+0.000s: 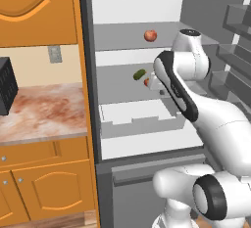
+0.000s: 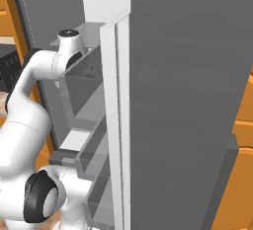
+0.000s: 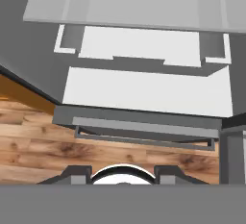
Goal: Pick up the apple and peach from the fridge and place one fruit on each plate on the dining counter.
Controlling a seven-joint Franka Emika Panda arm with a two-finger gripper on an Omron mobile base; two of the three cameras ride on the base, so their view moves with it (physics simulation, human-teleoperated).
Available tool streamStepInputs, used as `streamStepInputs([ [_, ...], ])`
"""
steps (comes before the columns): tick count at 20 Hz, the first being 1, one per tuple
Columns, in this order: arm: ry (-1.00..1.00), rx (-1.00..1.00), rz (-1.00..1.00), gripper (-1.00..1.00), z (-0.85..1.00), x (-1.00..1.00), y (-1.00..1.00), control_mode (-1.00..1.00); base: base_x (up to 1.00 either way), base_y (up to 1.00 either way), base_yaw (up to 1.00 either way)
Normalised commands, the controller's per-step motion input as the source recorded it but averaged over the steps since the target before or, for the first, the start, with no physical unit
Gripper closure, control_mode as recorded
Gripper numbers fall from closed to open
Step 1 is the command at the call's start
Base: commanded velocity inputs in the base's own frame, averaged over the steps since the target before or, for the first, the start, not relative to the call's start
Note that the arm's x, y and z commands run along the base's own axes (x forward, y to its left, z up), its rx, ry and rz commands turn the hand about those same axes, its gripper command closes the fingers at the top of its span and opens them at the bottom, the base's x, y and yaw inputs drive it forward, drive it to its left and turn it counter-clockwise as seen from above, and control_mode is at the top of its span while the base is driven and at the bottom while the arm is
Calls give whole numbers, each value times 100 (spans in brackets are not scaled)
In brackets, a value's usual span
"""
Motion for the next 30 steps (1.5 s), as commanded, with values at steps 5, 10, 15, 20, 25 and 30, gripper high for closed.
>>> streamStepInputs([
  [5,-40,-6,-5,-100,1,-29,-3,-100,0,0,0],
  [10,-59,-7,-6,-100,53,-24,0,-100,0,0,0],
  [15,-15,0,-2,-100,18,1,-7,-100,0,0,0],
  [20,1,4,0,-100,-3,48,-32,-100,0,0,0],
  [25,-2,-1,0,-100,-24,38,-13,-100,0,0,0],
  [30,-2,0,0,-100,-16,2,0,-100,0,0,0],
])
